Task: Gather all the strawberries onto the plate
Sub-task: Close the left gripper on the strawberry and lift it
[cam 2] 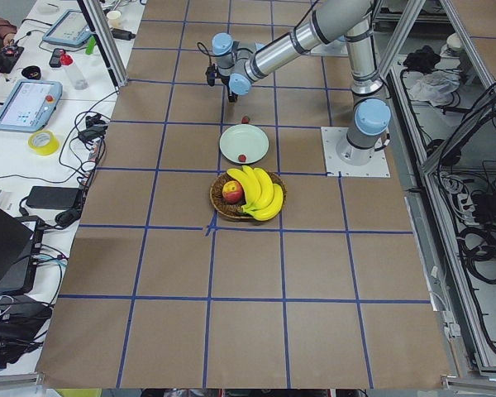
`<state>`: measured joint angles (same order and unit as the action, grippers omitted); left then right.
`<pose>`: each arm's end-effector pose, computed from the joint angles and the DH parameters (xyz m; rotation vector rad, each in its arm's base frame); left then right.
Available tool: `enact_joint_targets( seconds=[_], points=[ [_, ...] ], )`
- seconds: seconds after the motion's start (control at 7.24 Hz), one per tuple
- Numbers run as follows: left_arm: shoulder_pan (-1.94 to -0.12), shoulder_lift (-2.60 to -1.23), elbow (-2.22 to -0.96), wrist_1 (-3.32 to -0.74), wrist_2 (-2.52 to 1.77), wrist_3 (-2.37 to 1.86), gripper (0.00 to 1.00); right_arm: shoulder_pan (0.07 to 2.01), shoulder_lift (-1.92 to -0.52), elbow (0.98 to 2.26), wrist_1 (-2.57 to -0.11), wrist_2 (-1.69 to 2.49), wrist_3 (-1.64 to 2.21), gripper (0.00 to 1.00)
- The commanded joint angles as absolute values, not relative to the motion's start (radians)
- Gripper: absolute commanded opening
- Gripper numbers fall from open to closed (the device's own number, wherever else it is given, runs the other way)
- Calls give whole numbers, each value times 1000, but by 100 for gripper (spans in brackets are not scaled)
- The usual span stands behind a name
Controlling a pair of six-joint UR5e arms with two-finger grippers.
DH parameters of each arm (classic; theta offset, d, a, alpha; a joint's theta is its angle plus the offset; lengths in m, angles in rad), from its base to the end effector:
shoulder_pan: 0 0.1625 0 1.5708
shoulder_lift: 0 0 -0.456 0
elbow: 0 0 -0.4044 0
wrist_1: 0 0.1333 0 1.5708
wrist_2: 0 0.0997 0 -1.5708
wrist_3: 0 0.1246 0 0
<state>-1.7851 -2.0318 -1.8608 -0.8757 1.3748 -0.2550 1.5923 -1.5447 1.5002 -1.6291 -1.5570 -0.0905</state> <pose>-0.2797 -0.5441 0.1673 0.0684 -2.9596 -0.1482 0.1463 -0.5248 0.5226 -0.1761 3.1222 -0.1615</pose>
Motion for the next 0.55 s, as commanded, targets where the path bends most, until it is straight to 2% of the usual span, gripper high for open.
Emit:
enact_joint_targets(
  seconds=[0.0, 0.14, 0.41],
  points=[
    [-1786, -2017, -1859, -876, 1381, -267, 0, 1592, -1545, 1500, -1629, -1557, -91, 100],
    [-1778, -2008, -1849, -879, 1388, -255, 0, 1592, -1545, 1500, -1629, -1557, -91, 100],
    [-1723, -1973, -1792, -1048, 1564, -220, 0, 1592, -1545, 1500, -1629, -1557, -91, 100]
  ],
)
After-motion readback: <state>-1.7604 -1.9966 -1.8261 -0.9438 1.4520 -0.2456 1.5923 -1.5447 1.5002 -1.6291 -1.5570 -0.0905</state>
